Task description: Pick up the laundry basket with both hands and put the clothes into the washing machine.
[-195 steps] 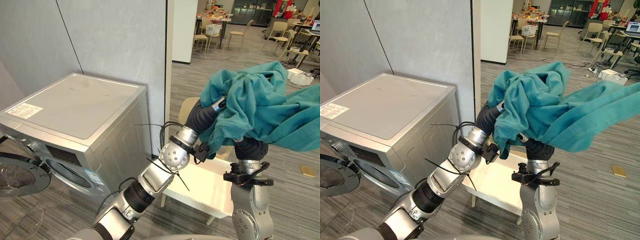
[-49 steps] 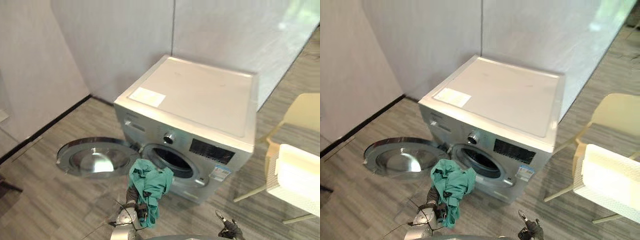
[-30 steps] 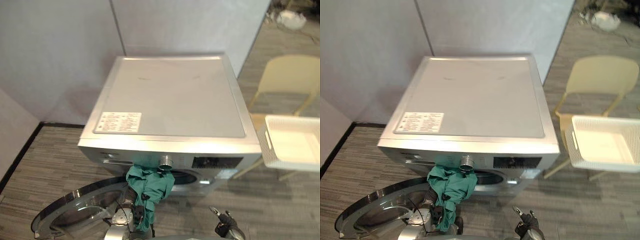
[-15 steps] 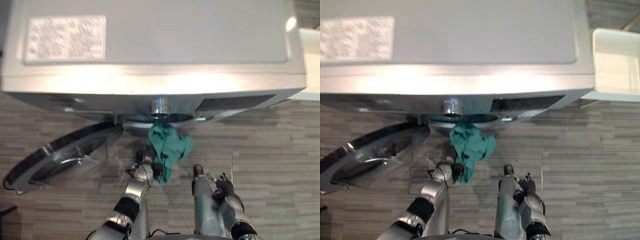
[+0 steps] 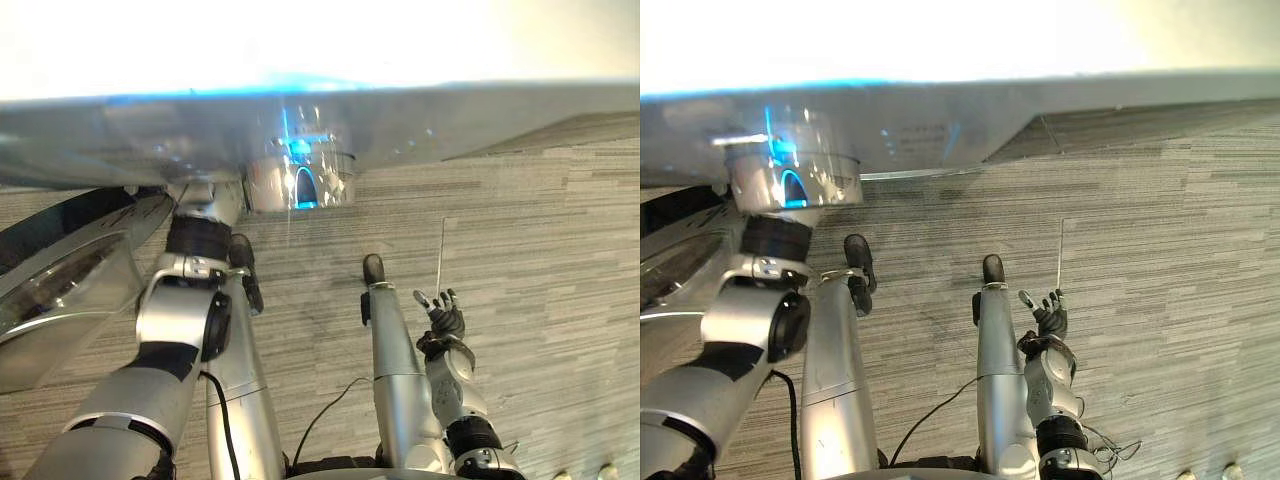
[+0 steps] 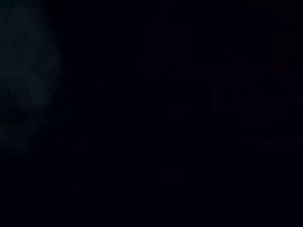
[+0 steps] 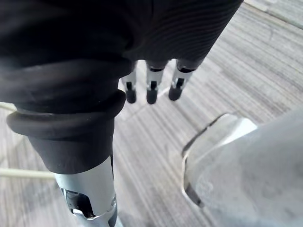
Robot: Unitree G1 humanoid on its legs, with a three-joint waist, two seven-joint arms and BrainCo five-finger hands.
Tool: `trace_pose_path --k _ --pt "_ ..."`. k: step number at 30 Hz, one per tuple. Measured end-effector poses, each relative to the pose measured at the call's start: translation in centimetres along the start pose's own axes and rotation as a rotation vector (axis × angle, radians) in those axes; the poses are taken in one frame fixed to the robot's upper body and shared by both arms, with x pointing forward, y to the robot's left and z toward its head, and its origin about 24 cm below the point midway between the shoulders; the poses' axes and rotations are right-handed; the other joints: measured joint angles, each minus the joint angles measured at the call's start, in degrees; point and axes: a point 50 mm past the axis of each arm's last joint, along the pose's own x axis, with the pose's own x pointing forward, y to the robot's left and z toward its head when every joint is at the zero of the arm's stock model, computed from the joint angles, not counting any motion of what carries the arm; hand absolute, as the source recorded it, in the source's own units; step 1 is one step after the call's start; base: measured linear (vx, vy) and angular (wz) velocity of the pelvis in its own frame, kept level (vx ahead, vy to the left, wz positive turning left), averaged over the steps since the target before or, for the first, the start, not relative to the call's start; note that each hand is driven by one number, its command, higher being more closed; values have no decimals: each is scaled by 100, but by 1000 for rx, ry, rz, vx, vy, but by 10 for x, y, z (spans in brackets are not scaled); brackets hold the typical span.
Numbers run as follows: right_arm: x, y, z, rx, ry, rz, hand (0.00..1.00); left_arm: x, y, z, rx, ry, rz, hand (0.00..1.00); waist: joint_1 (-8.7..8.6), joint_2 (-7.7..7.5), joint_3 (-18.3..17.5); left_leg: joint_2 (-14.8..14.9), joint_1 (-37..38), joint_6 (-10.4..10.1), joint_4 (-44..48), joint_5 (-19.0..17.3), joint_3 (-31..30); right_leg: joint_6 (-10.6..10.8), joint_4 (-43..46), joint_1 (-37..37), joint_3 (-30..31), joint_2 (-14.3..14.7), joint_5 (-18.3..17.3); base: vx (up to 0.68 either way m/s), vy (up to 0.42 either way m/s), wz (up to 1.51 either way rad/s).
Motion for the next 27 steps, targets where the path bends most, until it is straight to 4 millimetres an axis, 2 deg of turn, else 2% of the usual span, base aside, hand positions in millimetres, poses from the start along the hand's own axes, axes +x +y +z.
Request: trace_pose_path --k 1,3,6,10,15,16,18,21,27 --pt "0 1 -1 3 1 15 0 4 -6 5 -35 12 -14 0 30 -1 0 77 -18 19 66 -62 47 -2 -57 -4 49 48 33 33 28 -28" --pt "0 0 -1 5 0 13 0 7 -14 16 -28 -14 -50 0 33 -1 -1 145 -71 26 96 -87 92 -10 -116 -54 104 90 98 22 27 -28" --pt "-3 -10 -4 23 10 -7 0 5 -32 19 42 -36 -105 0 111 -1 -1 157 -196 30 166 -83 116 -6 -44 -204 143 99 128 -2 11 -8" --pt "-9 -23 -5 36 2 -41 0 -3 -45 31 365 -242 -70 0 36 -2 1 116 -384 43 253 -75 114 -12 133 -393 146 70 126 -13 3 3" --pt "-9 -21 -5 20 -8 -10 0 -8 -53 22 775 -364 -74 0 5 -7 2 101 -329 65 246 -25 93 -19 199 -352 125 71 122 4 -24 4" --pt "-9 -21 -5 20 -8 -9 0 -8 -54 21 807 -365 -82 0 6 -7 2 100 -302 61 233 -21 92 -19 193 -329 122 70 122 22 -36 3" --pt "-9 -23 -6 15 -2 -16 0 -7 -51 11 910 -340 -89 0 5 -8 2 100 -235 52 199 0 65 -19 131 -242 83 73 123 23 -32 4" --pt "-9 -27 -11 5 19 -31 0 -6 -41 -7 954 -244 -63 0 6 -13 1 104 -6 35 61 15 63 -23 -74 21 57 67 166 27 -27 3" --pt "-13 -37 -17 1 42 -61 0 -10 -15 -36 889 -60 -5 0 -37 -32 2 99 468 -26 -469 179 71 -96 -716 553 -70 1 393 48 -15 6"
